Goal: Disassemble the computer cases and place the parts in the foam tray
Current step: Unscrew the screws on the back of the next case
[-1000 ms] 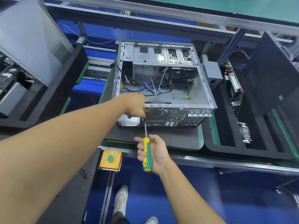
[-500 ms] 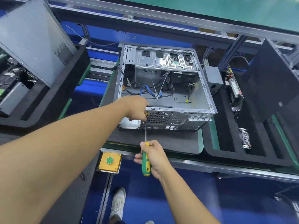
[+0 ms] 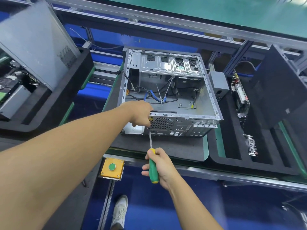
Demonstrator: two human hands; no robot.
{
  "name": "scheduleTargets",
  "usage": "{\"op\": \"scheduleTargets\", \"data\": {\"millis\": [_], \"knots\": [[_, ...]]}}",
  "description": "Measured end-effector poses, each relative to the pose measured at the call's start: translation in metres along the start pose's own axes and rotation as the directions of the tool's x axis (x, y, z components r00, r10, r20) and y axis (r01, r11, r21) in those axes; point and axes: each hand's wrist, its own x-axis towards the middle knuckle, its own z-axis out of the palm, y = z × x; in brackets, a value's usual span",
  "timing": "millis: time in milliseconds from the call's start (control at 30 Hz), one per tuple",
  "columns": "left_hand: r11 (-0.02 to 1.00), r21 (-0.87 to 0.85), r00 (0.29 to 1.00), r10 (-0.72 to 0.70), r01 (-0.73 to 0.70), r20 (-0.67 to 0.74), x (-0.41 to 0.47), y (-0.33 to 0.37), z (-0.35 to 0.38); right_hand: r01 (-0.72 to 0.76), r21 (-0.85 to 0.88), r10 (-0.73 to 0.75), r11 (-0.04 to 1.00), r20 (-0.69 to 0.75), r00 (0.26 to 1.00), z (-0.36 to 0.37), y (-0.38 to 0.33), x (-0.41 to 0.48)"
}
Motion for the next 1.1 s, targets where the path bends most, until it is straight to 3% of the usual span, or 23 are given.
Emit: {"op": "scheduleTargets", "data": {"millis": [67, 200, 267, 333, 433, 567, 700, 767, 967, 1100], "knots": [[1.000, -0.001, 1.000, 0.000, 0.000, -0.003, 0.000, 0.000, 0.000, -0.019, 0.014, 0.019, 1.000, 0.021, 1.000, 0.001, 0.000, 0.001], [1.000, -0.018, 1.000, 0.001, -0.001, 0.010, 0.000, 0.001, -0.001, -0.213, 0.161, 0.185, 0.964, 0.170, 0.968, 0.000, -0.011, -0.001], [1.000, -0.009, 1.000, -0.006, 0.006, 0.014, 0.000, 0.002, -0.001, -0.218, 0.146, 0.184, 0.965, 0.217, 0.959, -0.003, -0.011, -0.001], [1.000, 0.015, 1.000, -0.022, 0.022, 0.019, 0.000, 0.002, -0.001, -0.156, 0.133, 0.129, 0.979, 0.192, 0.973, -0.006, -0.007, -0.002], [0.999, 0.024, 0.999, -0.046, 0.046, 0.019, 0.000, 0.003, 0.000, -0.024, 0.024, 0.023, 0.999, 0.040, 0.999, -0.010, -0.001, -0.002], [0.998, 0.037, 0.998, -0.056, 0.056, -0.006, 0.000, 0.005, 0.000, -0.020, -0.020, 0.020, 1.000, -0.013, 1.000, -0.010, 0.002, 0.000], [0.997, 0.017, 0.998, -0.070, 0.070, -0.001, 0.001, 0.005, 0.000, -0.177, 0.174, 0.149, 0.969, 0.161, 0.976, -0.008, -0.009, -0.006], [0.997, 0.000, 0.997, -0.071, 0.071, 0.008, 0.000, 0.005, -0.001, -0.203, 0.192, 0.161, 0.960, 0.213, 0.964, -0.010, -0.011, -0.007], [0.995, -0.064, 0.994, -0.072, 0.077, 0.082, -0.003, 0.006, -0.003, -0.033, 0.090, 0.032, 0.995, 0.019, 0.999, -0.003, 0.004, -0.009], [0.995, -0.070, 0.994, -0.067, 0.073, 0.088, -0.003, 0.008, -0.004, -0.042, 0.039, 0.043, 0.998, -0.030, 0.999, -0.003, 0.004, -0.006]]}}
